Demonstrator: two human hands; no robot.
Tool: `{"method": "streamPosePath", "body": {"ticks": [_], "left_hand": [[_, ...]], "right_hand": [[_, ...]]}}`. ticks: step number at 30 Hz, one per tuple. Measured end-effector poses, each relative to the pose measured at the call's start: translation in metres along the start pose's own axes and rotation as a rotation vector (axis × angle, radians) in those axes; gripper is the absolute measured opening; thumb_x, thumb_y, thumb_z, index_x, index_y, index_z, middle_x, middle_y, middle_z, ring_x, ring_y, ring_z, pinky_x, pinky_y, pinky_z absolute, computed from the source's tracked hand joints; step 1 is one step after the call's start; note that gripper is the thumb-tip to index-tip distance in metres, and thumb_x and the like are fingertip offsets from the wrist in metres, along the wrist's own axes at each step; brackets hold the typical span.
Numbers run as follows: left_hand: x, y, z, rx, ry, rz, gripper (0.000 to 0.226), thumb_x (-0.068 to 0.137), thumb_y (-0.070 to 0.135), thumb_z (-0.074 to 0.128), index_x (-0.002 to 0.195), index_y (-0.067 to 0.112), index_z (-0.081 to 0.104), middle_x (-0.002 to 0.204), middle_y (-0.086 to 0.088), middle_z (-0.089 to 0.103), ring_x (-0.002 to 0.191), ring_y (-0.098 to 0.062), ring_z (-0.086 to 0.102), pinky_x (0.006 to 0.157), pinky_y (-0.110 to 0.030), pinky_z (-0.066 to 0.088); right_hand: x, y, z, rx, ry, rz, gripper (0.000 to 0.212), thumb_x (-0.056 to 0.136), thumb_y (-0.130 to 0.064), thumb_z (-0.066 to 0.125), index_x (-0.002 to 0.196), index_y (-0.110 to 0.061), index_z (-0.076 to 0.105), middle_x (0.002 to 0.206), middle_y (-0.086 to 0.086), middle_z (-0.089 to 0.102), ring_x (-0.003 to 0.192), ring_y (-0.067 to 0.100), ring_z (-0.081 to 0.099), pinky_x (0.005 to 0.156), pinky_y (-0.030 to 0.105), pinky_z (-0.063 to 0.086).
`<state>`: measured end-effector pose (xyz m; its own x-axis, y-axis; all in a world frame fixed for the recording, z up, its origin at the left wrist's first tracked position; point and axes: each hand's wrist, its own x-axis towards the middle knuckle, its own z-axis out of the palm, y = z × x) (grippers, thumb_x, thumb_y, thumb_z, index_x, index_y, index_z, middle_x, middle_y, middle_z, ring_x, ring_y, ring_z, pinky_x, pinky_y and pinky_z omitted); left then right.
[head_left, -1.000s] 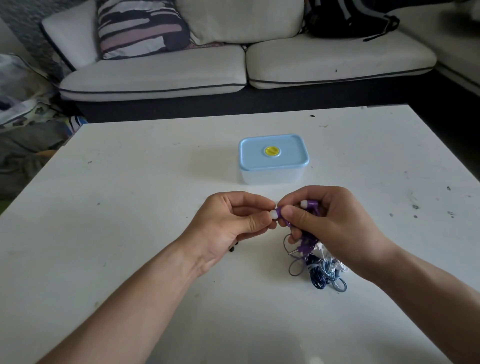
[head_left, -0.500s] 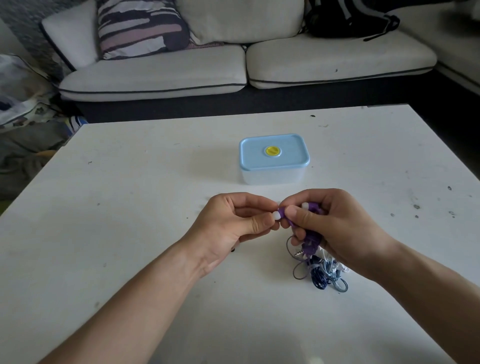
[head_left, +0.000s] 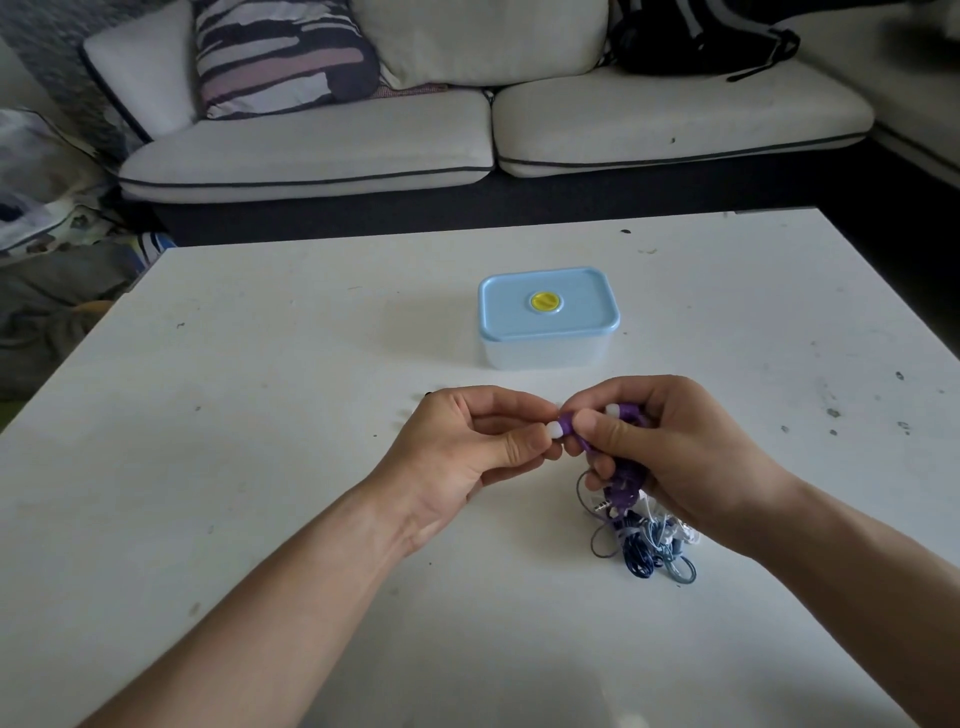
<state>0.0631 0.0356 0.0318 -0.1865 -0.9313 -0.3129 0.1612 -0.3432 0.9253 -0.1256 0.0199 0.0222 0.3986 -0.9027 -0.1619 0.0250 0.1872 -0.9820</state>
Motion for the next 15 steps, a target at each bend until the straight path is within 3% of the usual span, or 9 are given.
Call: {"method": "streamPosePath", "body": {"ticks": [5,15], "left_hand": [[0.0016,-0.0022,0.0008,0.037,0.044,0.008,0.018,0.061,0.011,0.078,0.079,0.014,0.076,0.08,-0.013,0.074,0.075,-0.019,0.072,0.069,-0.022,0.055],[0.0014,-0.0074,0.0059,0.05,0.081,0.012,0.021,0.06,0.017,0.08,0.08,0.015,0.076,0.083,-0.016,0.074,0.079,-0.021,0.072,0.071,-0.022,0.055]], "right_hand": [[-0.0021,-0.0028,0.0035,-0.209,0.111,-0.098,0.009,0.089,-0.008,0.07,0.083,-0.012,0.075,0.065,0.002,0.067,0.055,0.02,0.063,0.051,0.029,0.051],[-0.0026,-0.0016,0.0054,-0.35,0.182,-0.129,0.009,0.085,-0.014,0.075,0.078,-0.02,0.075,0.069,0.005,0.071,0.055,0.019,0.067,0.052,0.031,0.053]]}}
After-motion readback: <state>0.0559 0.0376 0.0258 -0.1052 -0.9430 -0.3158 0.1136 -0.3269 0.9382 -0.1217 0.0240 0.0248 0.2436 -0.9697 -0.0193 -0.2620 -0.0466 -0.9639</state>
